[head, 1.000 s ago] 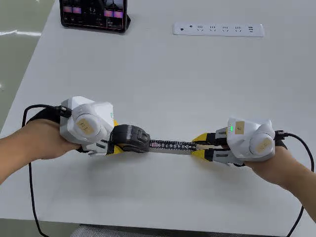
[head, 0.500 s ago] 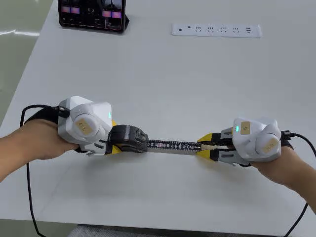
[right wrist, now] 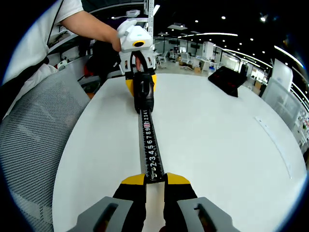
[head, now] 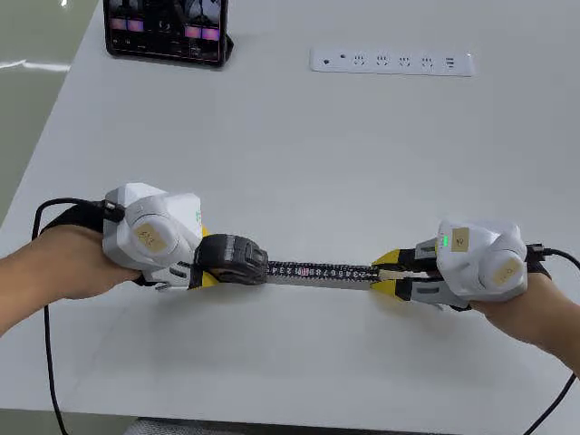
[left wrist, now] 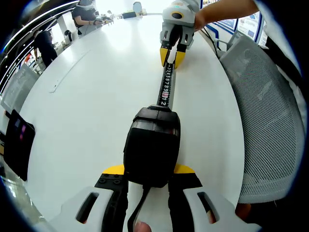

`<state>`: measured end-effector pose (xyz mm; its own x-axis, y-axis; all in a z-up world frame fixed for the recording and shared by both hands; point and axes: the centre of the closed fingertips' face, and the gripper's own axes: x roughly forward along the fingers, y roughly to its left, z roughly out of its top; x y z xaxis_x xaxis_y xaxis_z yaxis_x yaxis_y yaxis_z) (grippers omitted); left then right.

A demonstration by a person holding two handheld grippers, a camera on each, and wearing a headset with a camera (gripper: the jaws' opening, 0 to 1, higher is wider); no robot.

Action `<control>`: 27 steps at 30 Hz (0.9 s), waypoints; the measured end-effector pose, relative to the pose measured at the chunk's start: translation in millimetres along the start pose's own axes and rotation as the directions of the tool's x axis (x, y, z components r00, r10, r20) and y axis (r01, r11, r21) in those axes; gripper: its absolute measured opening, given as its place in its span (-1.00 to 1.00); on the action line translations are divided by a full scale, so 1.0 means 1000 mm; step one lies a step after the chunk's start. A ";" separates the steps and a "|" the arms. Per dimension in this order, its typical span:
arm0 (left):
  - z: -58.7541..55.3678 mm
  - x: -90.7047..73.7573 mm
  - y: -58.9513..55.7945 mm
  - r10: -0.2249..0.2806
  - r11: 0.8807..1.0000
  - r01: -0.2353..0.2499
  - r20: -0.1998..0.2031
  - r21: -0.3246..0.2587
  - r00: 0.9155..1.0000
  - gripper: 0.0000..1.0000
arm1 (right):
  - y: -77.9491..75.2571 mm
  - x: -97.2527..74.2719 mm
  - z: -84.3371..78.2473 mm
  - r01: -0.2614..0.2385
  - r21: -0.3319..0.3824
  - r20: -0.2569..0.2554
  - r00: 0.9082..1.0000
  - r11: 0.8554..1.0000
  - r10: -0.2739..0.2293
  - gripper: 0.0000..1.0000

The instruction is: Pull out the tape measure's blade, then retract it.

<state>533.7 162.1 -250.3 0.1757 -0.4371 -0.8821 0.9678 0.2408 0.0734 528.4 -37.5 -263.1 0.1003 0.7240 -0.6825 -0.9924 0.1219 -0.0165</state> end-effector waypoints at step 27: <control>-0.001 0.001 0.001 0.002 1.000 -0.002 -0.001 0.000 1.000 -0.47 | -0.003 -0.022 -0.020 0.014 0.014 -0.048 0.999 1.000 -0.014 -0.82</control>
<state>534.7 162.7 -252.0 0.1772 -0.4357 -0.8825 0.9674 0.2419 0.0748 527.6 -67.5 -262.7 0.1105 0.6890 -0.7163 -0.9898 0.1419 -0.0162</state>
